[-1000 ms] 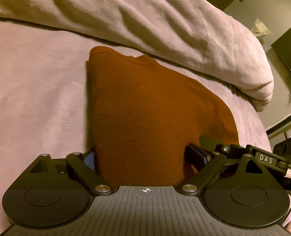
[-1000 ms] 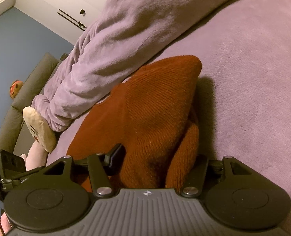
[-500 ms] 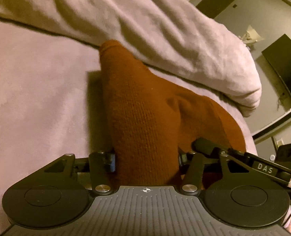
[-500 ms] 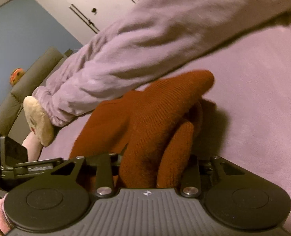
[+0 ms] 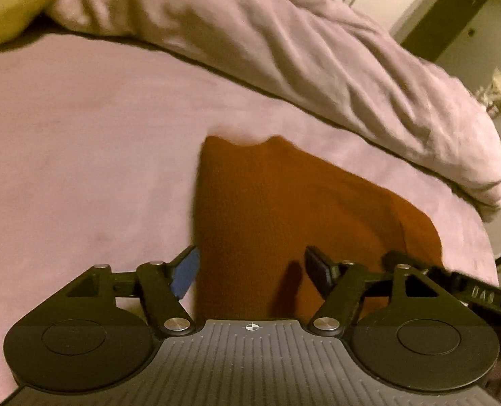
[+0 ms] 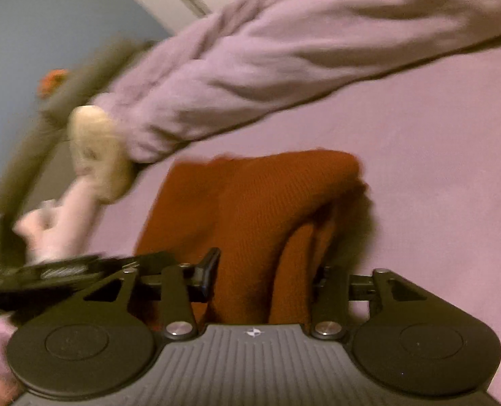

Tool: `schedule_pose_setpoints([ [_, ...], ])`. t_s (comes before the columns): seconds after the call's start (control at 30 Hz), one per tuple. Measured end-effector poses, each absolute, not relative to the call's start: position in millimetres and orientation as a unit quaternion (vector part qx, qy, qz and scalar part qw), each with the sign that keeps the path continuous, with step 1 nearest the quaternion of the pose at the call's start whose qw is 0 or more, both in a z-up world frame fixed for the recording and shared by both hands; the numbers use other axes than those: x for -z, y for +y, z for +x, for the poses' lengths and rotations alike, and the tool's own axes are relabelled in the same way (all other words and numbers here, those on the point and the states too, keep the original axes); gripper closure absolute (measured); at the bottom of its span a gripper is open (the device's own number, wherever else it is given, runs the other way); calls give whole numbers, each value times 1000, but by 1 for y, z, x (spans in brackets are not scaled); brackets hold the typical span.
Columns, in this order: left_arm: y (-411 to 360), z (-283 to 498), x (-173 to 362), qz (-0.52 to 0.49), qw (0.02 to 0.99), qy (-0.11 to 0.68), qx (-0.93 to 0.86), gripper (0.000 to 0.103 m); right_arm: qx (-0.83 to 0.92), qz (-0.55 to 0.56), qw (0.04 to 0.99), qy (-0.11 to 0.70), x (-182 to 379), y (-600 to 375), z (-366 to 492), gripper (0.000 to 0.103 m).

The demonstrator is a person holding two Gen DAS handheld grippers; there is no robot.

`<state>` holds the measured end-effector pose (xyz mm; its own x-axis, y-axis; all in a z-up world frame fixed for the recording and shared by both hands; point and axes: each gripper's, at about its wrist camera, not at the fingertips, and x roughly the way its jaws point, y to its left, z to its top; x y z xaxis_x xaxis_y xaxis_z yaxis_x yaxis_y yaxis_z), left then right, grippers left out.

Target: Fold small clothes

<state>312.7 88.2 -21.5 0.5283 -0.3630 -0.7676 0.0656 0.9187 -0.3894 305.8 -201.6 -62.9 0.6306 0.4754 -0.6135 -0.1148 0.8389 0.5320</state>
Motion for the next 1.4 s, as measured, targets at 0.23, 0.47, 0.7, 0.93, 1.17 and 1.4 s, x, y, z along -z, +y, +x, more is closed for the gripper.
schedule_pose_setpoints([
  [0.23, 110, 213, 30, -129, 891, 420, 112, 10, -94, 305, 887, 333, 58, -235, 206, 42],
  [0.47, 98, 194, 36, -170, 874, 440, 115, 10, -120, 316, 873, 352, 66, -208, 180, 41],
  [0.7, 89, 191, 16, -126, 893, 421, 99, 7, -44, 181, 914, 361, 68, -185, 186, 72],
  [0.93, 87, 205, 10, -117, 902, 408, 78, 7, -16, 181, 914, 363, 72, -204, 162, 54],
  [1.17, 64, 235, 18, -100, 903, 410, 77, 7, -51, -11, 965, 255, 27, -149, 170, 59],
  [1.4, 51, 251, 45, -66, 891, 442, 81, 1, -58, -148, 944, 288, 72, -118, 198, 73],
])
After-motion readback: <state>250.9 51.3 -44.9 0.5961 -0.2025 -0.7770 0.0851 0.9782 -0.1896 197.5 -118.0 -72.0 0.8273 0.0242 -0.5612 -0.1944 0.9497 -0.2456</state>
